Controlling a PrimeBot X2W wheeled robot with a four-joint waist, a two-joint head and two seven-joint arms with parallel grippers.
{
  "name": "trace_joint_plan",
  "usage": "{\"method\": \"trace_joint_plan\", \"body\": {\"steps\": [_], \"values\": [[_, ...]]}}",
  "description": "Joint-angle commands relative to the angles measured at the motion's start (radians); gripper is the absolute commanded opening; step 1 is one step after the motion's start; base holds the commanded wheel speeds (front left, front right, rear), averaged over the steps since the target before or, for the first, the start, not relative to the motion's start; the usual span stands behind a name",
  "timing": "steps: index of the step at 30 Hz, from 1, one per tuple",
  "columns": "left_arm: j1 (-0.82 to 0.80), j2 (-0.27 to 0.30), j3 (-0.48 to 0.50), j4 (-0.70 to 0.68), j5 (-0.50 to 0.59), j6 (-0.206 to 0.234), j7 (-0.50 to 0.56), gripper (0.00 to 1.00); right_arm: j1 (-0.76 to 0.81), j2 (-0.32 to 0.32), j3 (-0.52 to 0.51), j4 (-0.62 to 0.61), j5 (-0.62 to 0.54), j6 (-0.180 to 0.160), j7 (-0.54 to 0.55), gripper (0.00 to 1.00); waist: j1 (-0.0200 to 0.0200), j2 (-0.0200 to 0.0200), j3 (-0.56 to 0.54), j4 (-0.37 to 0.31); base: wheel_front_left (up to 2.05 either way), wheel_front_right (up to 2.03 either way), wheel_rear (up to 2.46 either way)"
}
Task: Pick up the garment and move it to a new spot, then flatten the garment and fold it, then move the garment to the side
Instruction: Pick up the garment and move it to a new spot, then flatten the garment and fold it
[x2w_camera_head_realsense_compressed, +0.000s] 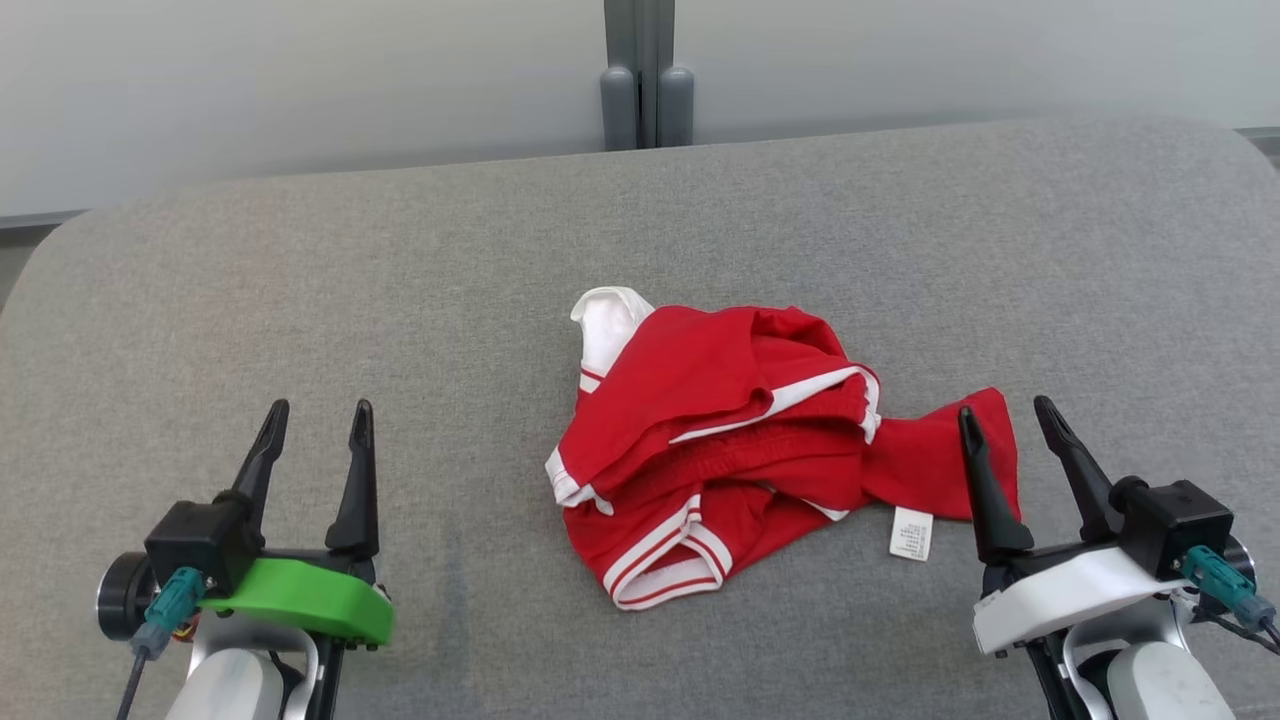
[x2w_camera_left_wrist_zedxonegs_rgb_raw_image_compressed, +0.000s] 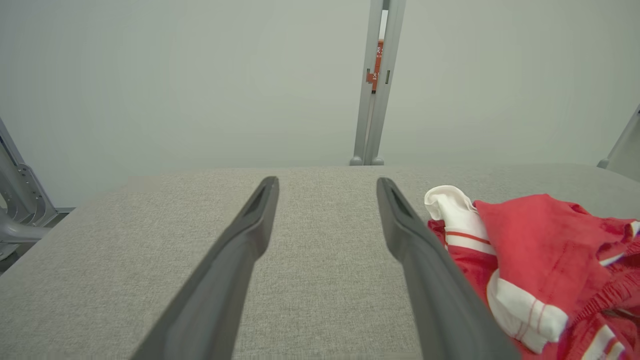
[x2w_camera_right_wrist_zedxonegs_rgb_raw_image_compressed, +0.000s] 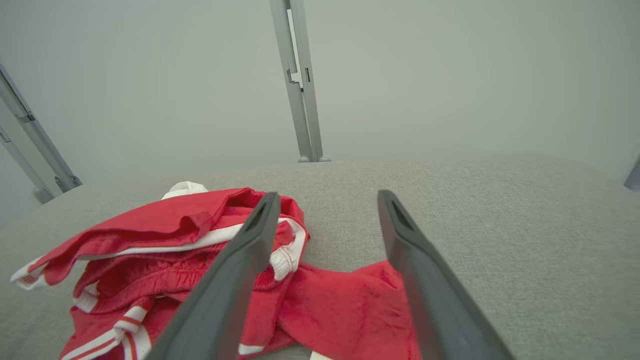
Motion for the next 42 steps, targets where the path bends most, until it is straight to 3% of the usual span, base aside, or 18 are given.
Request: {"method": "trace_joint_plan", "body": {"steps": [1, 24, 30, 32, 37, 42], "values": [[0.022, -0.004, 0.006, 0.010, 0.011, -0.006, -0.003, 1.00, 0.015, 0.003, -0.005, -0.006, -0.001, 0.000, 0.000, 1.00, 0.0000, 0.0000, -0.016, -0.010, 0.00, 0.00, 0.00], [-0.014, -0.039, -0.004, 0.070, 0.035, -0.053, 0.009, 1.00, 0.034, 0.017, -0.008, -0.031, -0.005, 0.000, 0.025, 1.00, 0.0000, 0.0000, -0.026, -0.005, 0.00, 0.00, 0.00], [-0.127, -0.079, -0.122, 0.027, 0.044, -0.118, 0.155, 1.00, 0.002, 0.010, 0.009, -0.046, -0.007, 0.000, 0.029, 1.00, 0.0000, 0.0000, 0.041, -0.015, 0.00, 0.00, 0.00], [-0.164, -0.101, -0.192, 0.017, 0.040, -0.138, 0.251, 1.00, -0.010, 0.009, 0.017, -0.036, 0.003, 0.000, 0.026, 1.00, 0.0000, 0.0000, 0.070, -0.032, 0.00, 0.00, 0.00], [-0.184, -0.096, -0.268, 0.033, 0.035, -0.154, 0.385, 1.00, -0.028, 0.015, 0.017, -0.022, 0.013, 0.000, 0.014, 1.00, 0.0000, 0.0000, 0.104, -0.059, 0.00, 0.00, 0.00], [-0.197, -0.082, -0.289, 0.064, 0.045, -0.141, 0.458, 1.00, -0.042, 0.018, 0.019, -0.005, 0.016, 0.000, -0.001, 1.00, 0.0000, 0.0000, 0.120, -0.075, 0.00, 0.00, 0.00]]}}
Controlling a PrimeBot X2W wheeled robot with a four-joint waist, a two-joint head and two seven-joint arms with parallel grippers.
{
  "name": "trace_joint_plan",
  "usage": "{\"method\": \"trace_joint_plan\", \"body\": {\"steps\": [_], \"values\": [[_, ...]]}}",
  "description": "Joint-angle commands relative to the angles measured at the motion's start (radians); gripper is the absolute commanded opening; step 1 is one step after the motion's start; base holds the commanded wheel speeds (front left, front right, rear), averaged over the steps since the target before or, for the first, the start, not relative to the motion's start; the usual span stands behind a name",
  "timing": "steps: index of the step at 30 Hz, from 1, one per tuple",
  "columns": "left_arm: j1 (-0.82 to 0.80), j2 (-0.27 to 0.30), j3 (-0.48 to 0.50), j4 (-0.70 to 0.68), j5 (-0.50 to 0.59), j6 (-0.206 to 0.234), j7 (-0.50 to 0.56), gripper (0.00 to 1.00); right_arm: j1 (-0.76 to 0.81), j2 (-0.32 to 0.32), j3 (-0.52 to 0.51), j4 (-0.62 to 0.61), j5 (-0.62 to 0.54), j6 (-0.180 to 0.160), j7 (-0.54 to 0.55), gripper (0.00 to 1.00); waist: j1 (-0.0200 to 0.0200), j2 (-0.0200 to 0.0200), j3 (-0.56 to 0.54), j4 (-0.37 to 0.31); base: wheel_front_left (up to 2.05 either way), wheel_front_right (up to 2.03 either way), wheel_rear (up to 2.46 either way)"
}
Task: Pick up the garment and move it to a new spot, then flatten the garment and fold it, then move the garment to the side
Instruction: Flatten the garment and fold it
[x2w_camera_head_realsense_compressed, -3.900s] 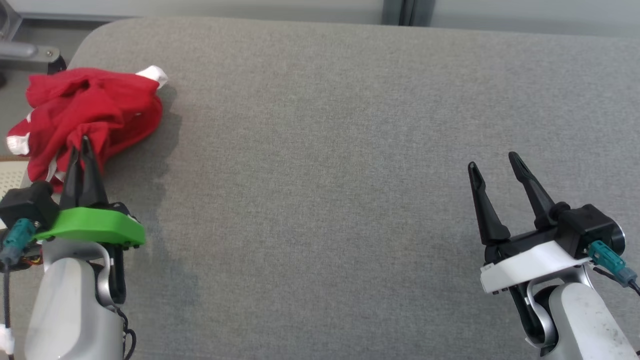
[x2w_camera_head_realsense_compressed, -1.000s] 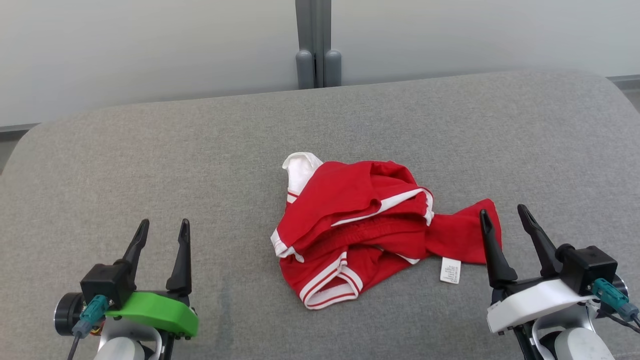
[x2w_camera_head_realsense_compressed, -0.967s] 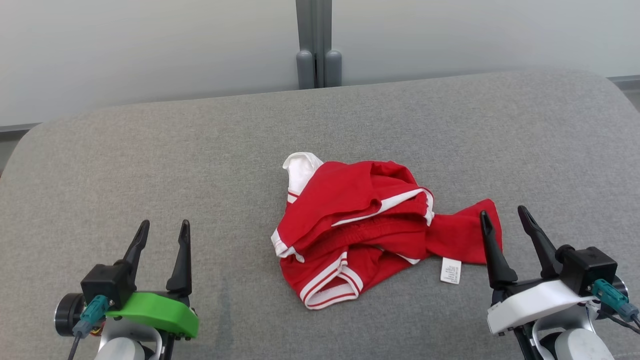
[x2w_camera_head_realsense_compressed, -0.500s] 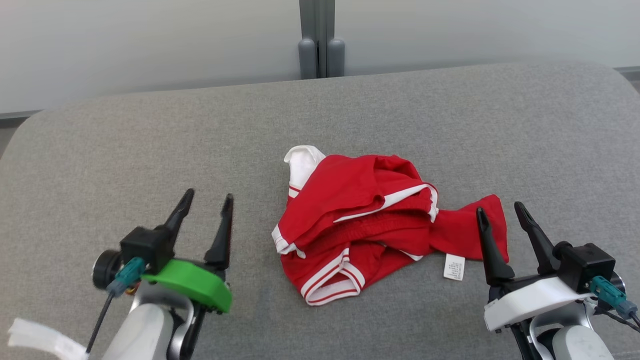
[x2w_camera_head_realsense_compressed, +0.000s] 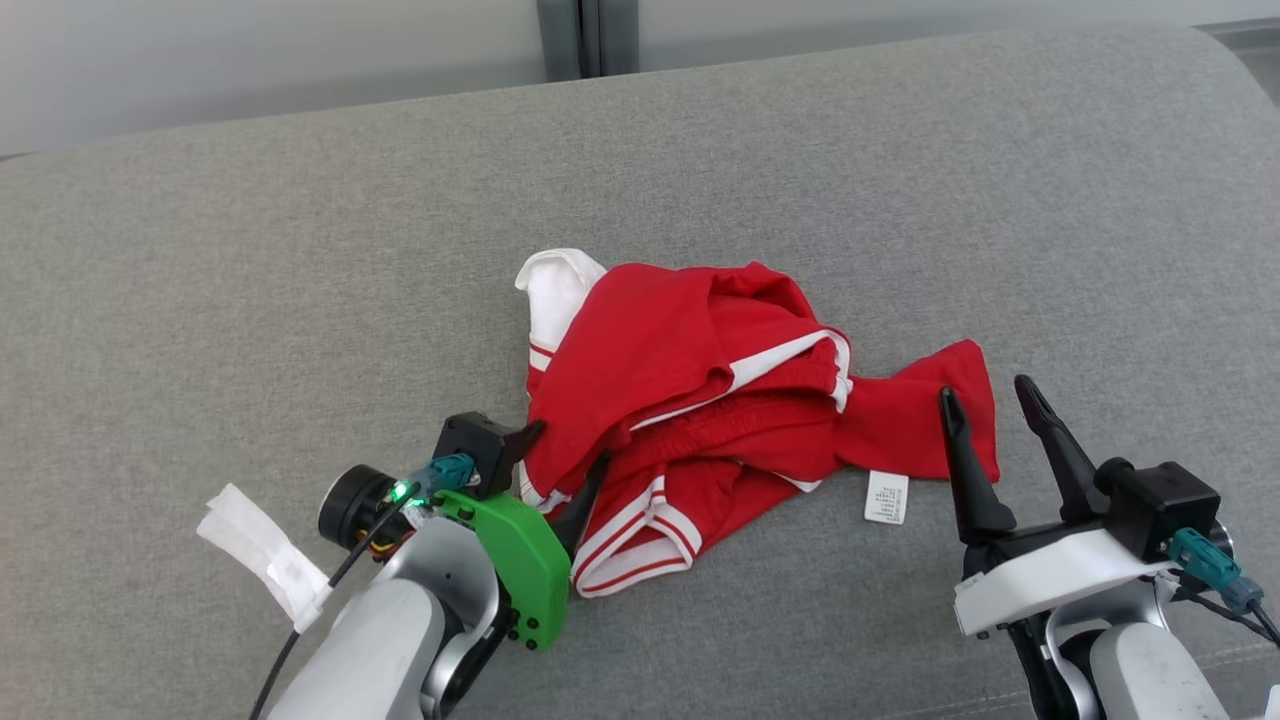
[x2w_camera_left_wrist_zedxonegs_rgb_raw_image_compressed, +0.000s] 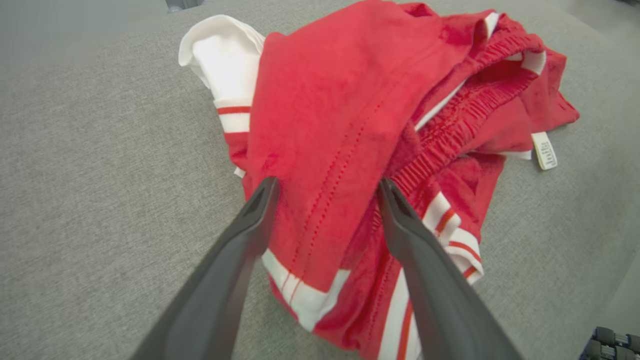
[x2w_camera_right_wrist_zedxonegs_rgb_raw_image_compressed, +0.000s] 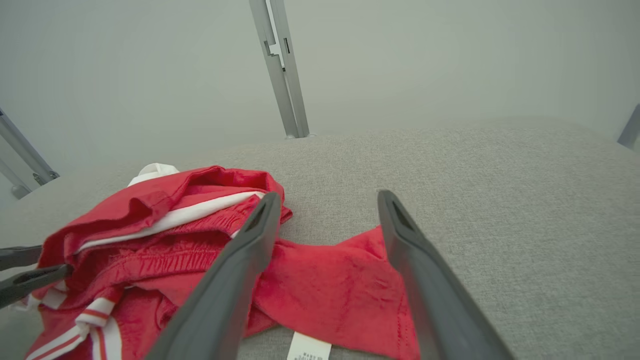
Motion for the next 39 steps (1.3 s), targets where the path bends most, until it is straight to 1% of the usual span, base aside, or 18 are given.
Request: {"method": "trace_joint_plan", "body": {"steps": [1, 2, 3, 8, 12, 16, 18, 20, 22, 25, 28, 30, 33, 34, 36, 39], "values": [[-0.020, 0.008, 0.002, 0.004, 0.012, 0.010, 0.003, 0.78, -0.016, 0.001, -0.001, 0.004, 0.003, 0.000, -0.009, 1.00, 0.0000, 0.0000, 0.013, -0.013, 0.00, 0.00, 0.00], [-0.022, 0.010, 0.001, 0.005, 0.013, 0.010, 0.004, 0.27, -0.017, 0.001, -0.002, 0.006, 0.003, 0.000, -0.011, 1.00, 0.0000, 0.0000, 0.015, -0.013, 0.00, 0.00, 0.00], [-0.024, 0.010, 0.003, 0.001, 0.008, 0.008, -0.004, 0.00, -0.019, 0.002, -0.003, 0.009, 0.003, 0.000, -0.013, 1.00, 0.0000, 0.0000, 0.015, -0.012, 0.00, 0.00, 0.00], [-0.047, 0.011, 0.022, -0.041, 0.016, 0.017, -0.074, 0.00, -0.019, 0.004, 0.000, 0.015, 0.001, 0.000, -0.020, 1.00, 0.0000, 0.0000, 0.005, 0.015, 0.00, 0.00, 0.00], [-0.051, 0.013, 0.049, -0.107, 0.020, 0.038, -0.140, 0.00, -0.008, -0.002, -0.007, 0.016, 0.004, 0.000, -0.021, 1.00, 0.0000, 0.0000, -0.019, 0.072, 0.00, 0.00, 0.00], [-0.055, 0.038, 0.115, -0.184, 0.025, 0.092, -0.193, 0.00, 0.002, -0.004, -0.008, 0.005, -0.001, 0.000, -0.011, 1.00, 0.0000, 0.0000, -0.037, 0.141, 0.00, 0.00, 0.00], [-0.066, 0.061, 0.159, -0.231, 0.031, 0.124, -0.213, 0.00, 0.005, -0.007, -0.016, -0.004, 0.000, 0.000, -0.006, 1.00, 0.0000, 0.0000, -0.038, 0.180, 0.00, 0.00, 0.00], [-0.086, 0.098, 0.211, -0.272, 0.040, 0.150, -0.226, 0.00, 0.006, -0.007, -0.019, -0.013, 0.000, 0.000, 0.000, 1.00, 0.0000, 0.0000, -0.038, 0.217, 0.00, 0.00, 0.00], [-0.113, 0.141, 0.260, -0.305, 0.044, 0.167, -0.220, 0.00, 0.006, -0.010, -0.017, -0.024, -0.005, 0.000, 0.011, 1.00, 0.0000, 0.0000, -0.031, 0.254, 0.00, 0.00, 0.00], [-0.174, 0.202, 0.329, -0.323, 0.037, 0.174, -0.208, 0.00, -0.002, -0.020, -0.015, -0.038, -0.007, 0.000, 0.025, 1.00, 0.0000, 0.0000, -0.013, 0.289, 0.00, 0.00, 0.00], [-0.245, 0.249, 0.385, -0.307, 0.025, 0.171, -0.201, 0.00, -0.017, -0.030, -0.015, -0.055, -0.011, 0.000, 0.040, 1.00, 0.0000, 0.0000, 0.018, 0.309, 0.00, 0.00, 0.00], [-0.289, 0.269, 0.411, -0.268, 0.000, 0.147, -0.194, 0.00, -0.028, -0.035, -0.012, -0.065, -0.014, 0.000, 0.048, 1.00, 0.0000, 0.0000, 0.041, 0.312, 0.00, 0.00, 0.00], [-0.358, 0.315, 0.456, -0.176, -0.033, 0.116, -0.192, 0.00, -0.048, -0.046, -0.004, -0.080, -0.013, 0.000, 0.056, 1.00, 0.0000, 0.0000, 0.083, 0.302, 0.00, 0.00, 0.00], [-0.373, 0.321, 0.468, -0.145, -0.044, 0.109, -0.197, 0.00, -0.052, -0.049, -0.003, -0.083, -0.013, 0.000, 0.060, 1.00, 0.0000, 0.0000, 0.096, 0.299, 0.00, 0.00, 0.00], [-0.383, 0.315, 0.487, -0.062, -0.087, 0.092, -0.190, 0.00, -0.063, -0.055, -0.002, -0.092, -0.012, 0.000, 0.066, 1.00, 0.0000, 0.0000, 0.129, 0.288, 0.00, 0.00, 0.00], [-0.386, 0.309, 0.515, 0.085, -0.137, 0.065, -0.208, 0.00, -0.083, -0.065, 0.000, -0.103, -0.011, 0.000, 0.069, 1.00, 0.0000, 0.0000, 0.179, 0.268, 0.00, 0.00, 0.00]]}}
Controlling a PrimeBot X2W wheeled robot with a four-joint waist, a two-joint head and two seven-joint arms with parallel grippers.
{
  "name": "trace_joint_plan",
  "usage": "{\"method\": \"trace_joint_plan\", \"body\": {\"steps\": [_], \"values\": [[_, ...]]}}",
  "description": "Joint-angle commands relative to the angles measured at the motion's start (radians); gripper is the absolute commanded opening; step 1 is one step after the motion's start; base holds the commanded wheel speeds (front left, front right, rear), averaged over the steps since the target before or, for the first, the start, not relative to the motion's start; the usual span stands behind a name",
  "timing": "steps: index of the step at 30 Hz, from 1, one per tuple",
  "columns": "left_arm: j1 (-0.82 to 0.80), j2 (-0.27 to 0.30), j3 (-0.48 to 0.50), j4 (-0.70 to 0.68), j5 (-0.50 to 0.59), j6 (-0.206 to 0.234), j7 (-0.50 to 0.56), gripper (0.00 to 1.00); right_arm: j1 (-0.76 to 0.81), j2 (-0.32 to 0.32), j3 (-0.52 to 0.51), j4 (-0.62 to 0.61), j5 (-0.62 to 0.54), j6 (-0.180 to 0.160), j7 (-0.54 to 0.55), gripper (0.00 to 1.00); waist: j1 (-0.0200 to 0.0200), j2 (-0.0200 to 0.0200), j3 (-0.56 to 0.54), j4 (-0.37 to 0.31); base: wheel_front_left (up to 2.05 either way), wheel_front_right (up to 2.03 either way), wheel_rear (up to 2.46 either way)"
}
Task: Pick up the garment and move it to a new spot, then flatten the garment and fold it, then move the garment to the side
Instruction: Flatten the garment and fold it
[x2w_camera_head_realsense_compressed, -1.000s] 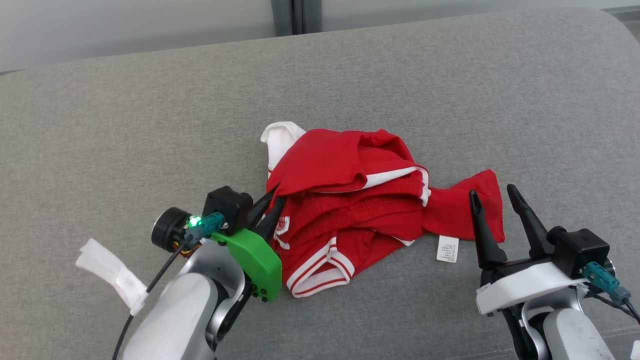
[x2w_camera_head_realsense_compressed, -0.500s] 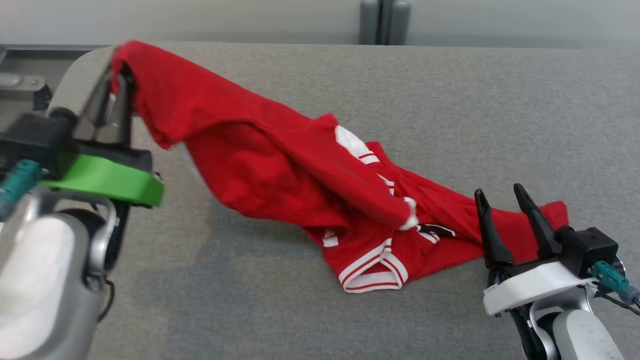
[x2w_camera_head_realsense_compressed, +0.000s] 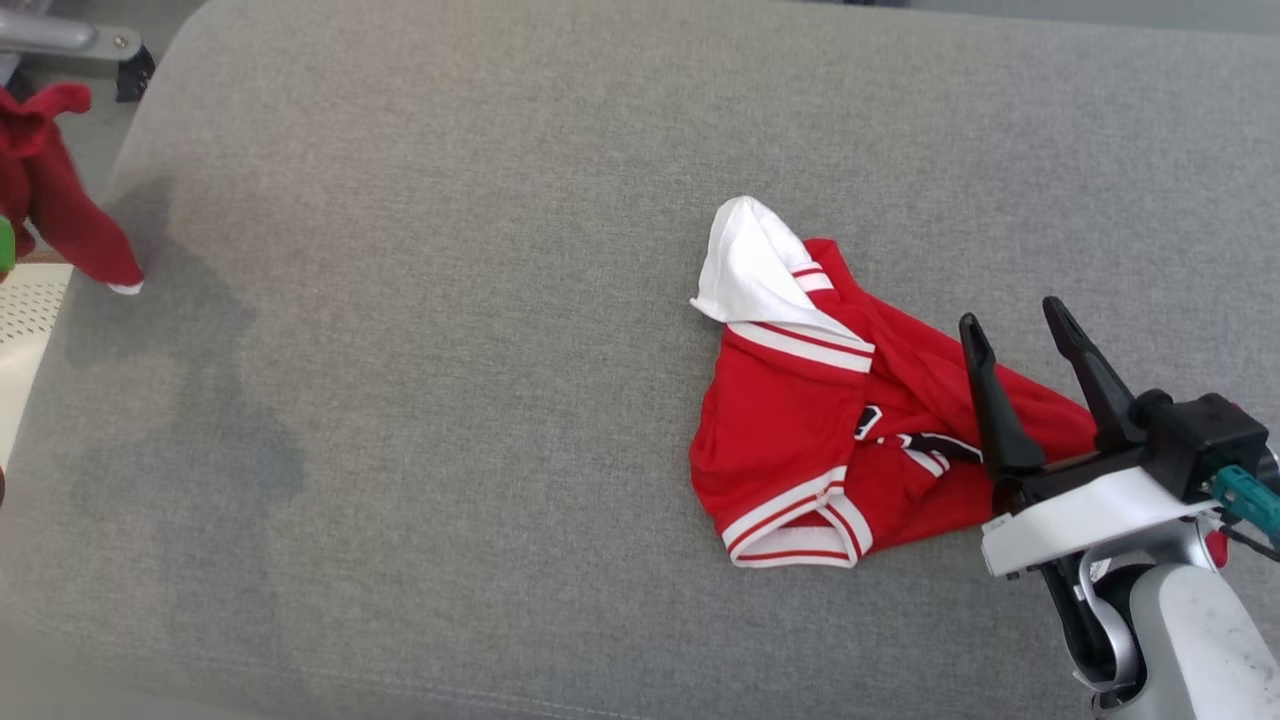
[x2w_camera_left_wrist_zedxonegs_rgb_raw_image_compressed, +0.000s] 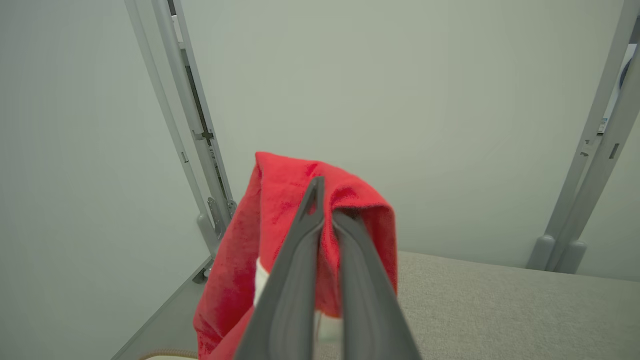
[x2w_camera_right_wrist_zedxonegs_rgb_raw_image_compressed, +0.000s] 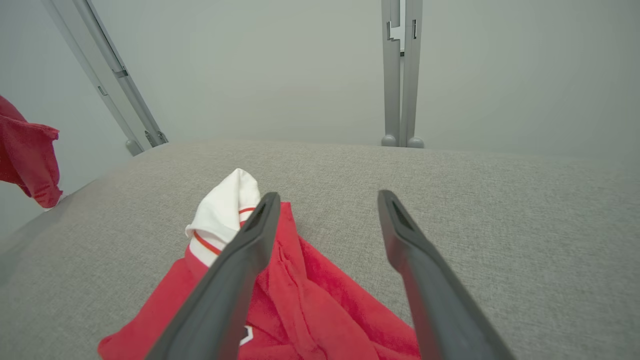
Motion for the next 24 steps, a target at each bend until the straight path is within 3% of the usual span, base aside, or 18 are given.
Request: {"method": "trace_joint_plan", "body": {"steps": [1, 9, 13, 14, 15, 20, 24], "values": [[-0.004, -0.005, 0.013, 0.042, -0.014, -0.009, -0.018, 0.00, -0.022, -0.008, -0.002, -0.009, -0.003, 0.000, 0.003, 1.00, 0.0000, 0.0000, 0.091, -0.039, 0.00, 0.00, 0.00], [-0.057, -0.080, 0.025, 0.299, -0.088, -0.058, -0.132, 0.00, -0.055, -0.033, -0.025, -0.043, -0.011, 0.000, 0.018, 1.00, 0.0000, 0.0000, 0.193, -0.049, 0.00, 0.00, 0.00], [-0.064, -0.109, 0.034, 0.432, -0.112, -0.052, -0.146, 0.00, -0.066, -0.037, -0.019, -0.059, -0.015, 0.000, 0.029, 1.00, 0.0000, 0.0000, 0.219, -0.049, 0.00, 0.00, 0.00], [-0.063, -0.116, 0.043, 0.475, -0.121, -0.047, -0.154, 0.07, -0.073, -0.038, -0.014, -0.062, -0.016, 0.000, 0.032, 1.00, 0.0000, 0.0000, 0.224, -0.052, 0.00, 0.00, 0.00], [-0.058, -0.126, 0.051, 0.514, -0.129, -0.043, -0.170, 0.99, -0.080, -0.040, -0.010, -0.066, -0.017, 0.000, 0.034, 1.00, 0.0000, 0.0000, 0.227, -0.056, 0.00, 0.00, 0.00], [-0.024, -0.170, 0.078, 0.631, -0.152, -0.054, -0.240, 1.00, -0.098, -0.040, -0.006, -0.073, -0.014, 0.000, 0.028, 1.00, 0.0000, 0.0000, 0.228, -0.061, 0.00, 0.00, 0.00], [0.024, -0.194, 0.102, 0.614, -0.120, -0.057, -0.263, 1.00, -0.096, -0.035, -0.012, -0.064, -0.013, 0.000, 0.019, 1.00, 0.0000, 0.0000, 0.204, -0.056, 0.00, 0.00, 0.00]]}}
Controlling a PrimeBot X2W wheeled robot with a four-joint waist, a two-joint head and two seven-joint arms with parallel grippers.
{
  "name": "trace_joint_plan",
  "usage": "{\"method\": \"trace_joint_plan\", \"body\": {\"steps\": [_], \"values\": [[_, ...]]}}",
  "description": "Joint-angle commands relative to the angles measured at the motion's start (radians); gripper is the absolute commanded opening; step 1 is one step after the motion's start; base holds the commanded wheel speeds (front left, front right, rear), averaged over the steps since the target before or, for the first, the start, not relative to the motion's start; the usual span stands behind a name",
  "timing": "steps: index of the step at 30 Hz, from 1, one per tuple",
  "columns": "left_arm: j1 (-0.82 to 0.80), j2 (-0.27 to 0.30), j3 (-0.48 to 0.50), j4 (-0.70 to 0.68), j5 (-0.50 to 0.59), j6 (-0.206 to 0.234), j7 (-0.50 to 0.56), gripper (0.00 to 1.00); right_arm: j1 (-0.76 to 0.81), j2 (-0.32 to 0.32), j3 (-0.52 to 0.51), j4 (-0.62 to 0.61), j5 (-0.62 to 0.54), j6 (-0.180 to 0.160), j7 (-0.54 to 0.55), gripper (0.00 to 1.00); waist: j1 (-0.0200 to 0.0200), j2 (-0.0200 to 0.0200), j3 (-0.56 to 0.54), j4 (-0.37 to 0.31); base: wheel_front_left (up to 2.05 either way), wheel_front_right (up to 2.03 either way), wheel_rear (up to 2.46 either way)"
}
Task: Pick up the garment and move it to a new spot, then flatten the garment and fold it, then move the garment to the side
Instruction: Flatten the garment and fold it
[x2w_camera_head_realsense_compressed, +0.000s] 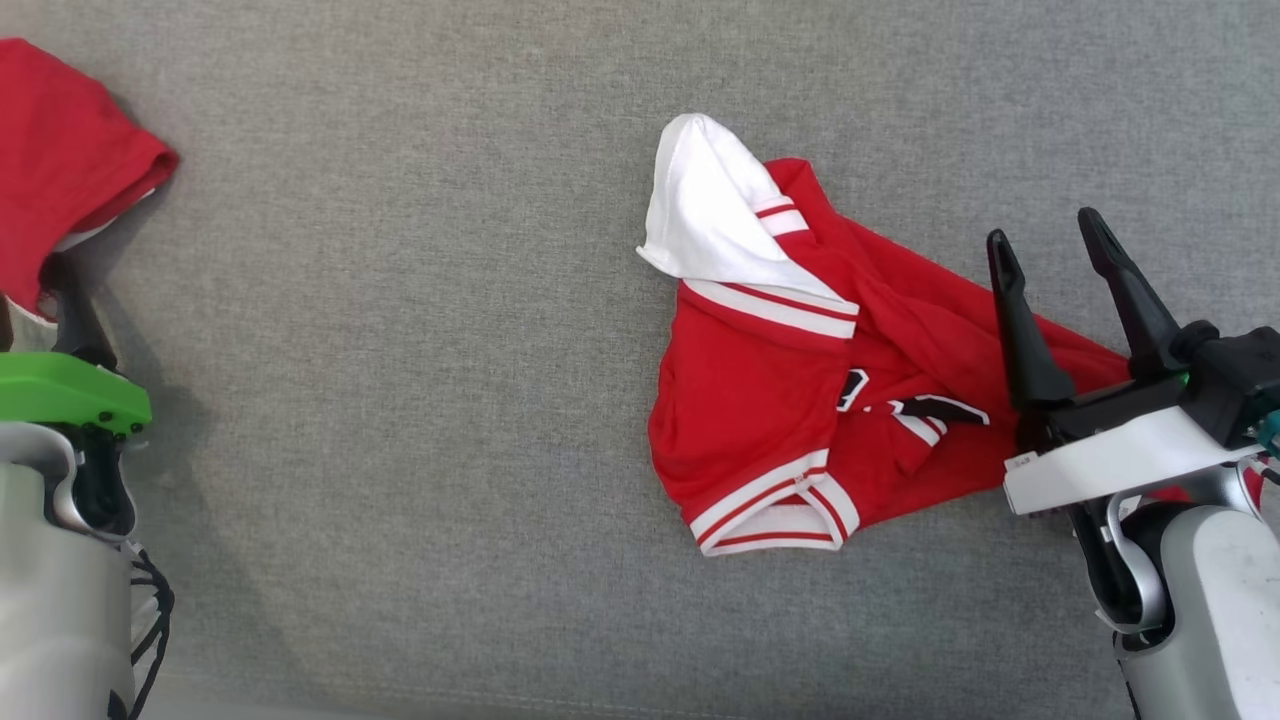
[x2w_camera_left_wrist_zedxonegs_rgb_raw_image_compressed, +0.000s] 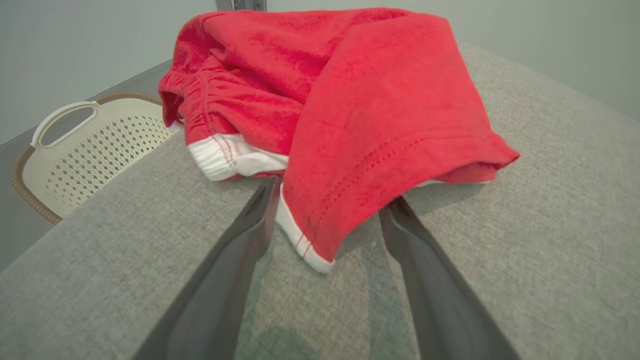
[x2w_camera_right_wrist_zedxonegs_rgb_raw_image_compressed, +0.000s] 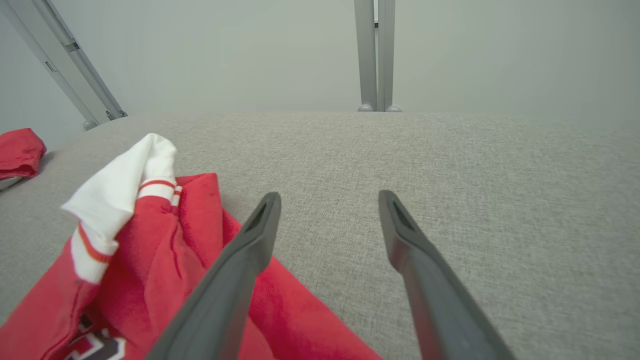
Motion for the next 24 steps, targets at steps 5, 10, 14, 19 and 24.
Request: {"method": "trace_joint_plan", "body": {"steps": [5, 10, 14, 19, 24], "values": [[0.178, -0.063, 0.096, -0.211, 0.129, 0.053, -0.007, 1.00, 0.015, 0.018, 0.005, 0.031, 0.006, 0.000, -0.030, 1.00, -0.0001, 0.0000, -0.084, -0.003, 0.00, 0.00, 0.00], [0.361, -0.160, 0.149, -0.405, 0.245, 0.070, -0.007, 1.00, 0.038, 0.031, 0.015, 0.065, -0.007, 0.000, -0.050, 1.00, -0.0001, 0.0000, -0.169, -0.019, 0.00, 0.00, 0.00], [0.470, -0.214, 0.133, -0.521, 0.319, 0.059, -0.007, 1.00, 0.066, 0.050, 0.022, 0.094, 0.005, 0.000, -0.062, 1.00, -0.0001, 0.0000, -0.238, -0.033, 0.00, 0.00, 0.00], [0.569, -0.245, 0.058, -0.647, 0.400, 0.055, -0.008, 1.00, 0.107, 0.064, 0.022, 0.123, 0.003, 0.000, -0.073, 1.00, -0.0001, 0.0000, -0.313, -0.058, 0.00, 0.00, 0.00], [0.626, -0.254, -0.038, -0.730, 0.446, 0.057, -0.007, 1.00, 0.142, 0.072, 0.023, 0.138, 0.004, 0.000, -0.082, 1.00, -0.0001, 0.0000, -0.376, -0.102, 0.00, 0.00, 0.00]]}}
